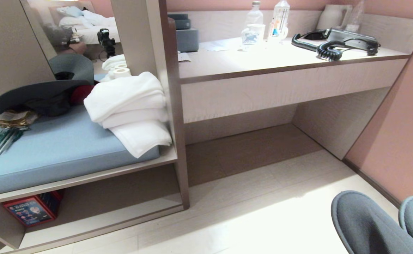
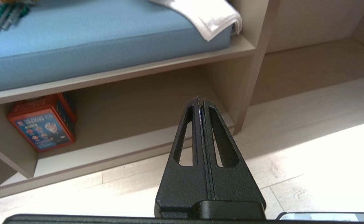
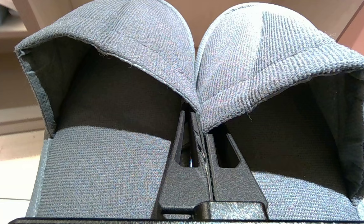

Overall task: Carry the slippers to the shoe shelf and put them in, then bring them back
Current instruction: Place the slippers on the floor

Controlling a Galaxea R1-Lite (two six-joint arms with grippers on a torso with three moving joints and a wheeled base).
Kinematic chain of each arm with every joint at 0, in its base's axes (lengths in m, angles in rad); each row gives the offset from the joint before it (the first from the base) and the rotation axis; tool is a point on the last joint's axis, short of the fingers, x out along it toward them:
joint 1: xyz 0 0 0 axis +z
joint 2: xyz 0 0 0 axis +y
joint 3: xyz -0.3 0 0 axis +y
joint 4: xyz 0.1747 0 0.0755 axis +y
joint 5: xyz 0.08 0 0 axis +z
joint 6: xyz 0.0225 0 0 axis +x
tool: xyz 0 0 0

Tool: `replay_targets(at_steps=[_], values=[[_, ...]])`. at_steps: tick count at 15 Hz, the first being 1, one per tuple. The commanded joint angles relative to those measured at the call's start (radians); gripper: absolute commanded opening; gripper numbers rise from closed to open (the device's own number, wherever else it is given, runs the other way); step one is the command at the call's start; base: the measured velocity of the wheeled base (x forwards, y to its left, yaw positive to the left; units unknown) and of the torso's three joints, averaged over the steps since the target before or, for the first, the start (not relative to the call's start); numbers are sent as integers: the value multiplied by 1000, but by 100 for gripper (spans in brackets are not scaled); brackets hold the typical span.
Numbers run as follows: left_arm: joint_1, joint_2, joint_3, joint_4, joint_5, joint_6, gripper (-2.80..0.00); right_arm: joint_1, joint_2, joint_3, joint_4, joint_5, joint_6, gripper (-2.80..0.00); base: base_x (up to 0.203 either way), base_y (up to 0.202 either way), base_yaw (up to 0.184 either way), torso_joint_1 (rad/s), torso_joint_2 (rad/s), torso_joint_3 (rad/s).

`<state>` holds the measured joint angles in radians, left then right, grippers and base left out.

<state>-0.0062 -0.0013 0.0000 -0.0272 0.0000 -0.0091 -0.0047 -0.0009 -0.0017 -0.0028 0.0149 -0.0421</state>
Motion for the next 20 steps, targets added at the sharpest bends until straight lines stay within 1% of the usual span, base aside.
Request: replay_targets(at_steps=[1,10,14,20], values=[[0,1,8,0,0,-2,-280,0,1,0,0,0,-2,-280,0,0,0,2,-1,-207],[0,1,8,0,0,-2,-280,-1,1,0,0,0,-9,-280,0,0,0,4,1,-200],[0,1,8,0,0,-3,-280,-1,1,2,1,5,-32,-280,0,0,0,5,2,-195],[0,1,8,0,0,-5,-280,0,1,0,1,5,-32,-280,0,0,0,5,3,-202]])
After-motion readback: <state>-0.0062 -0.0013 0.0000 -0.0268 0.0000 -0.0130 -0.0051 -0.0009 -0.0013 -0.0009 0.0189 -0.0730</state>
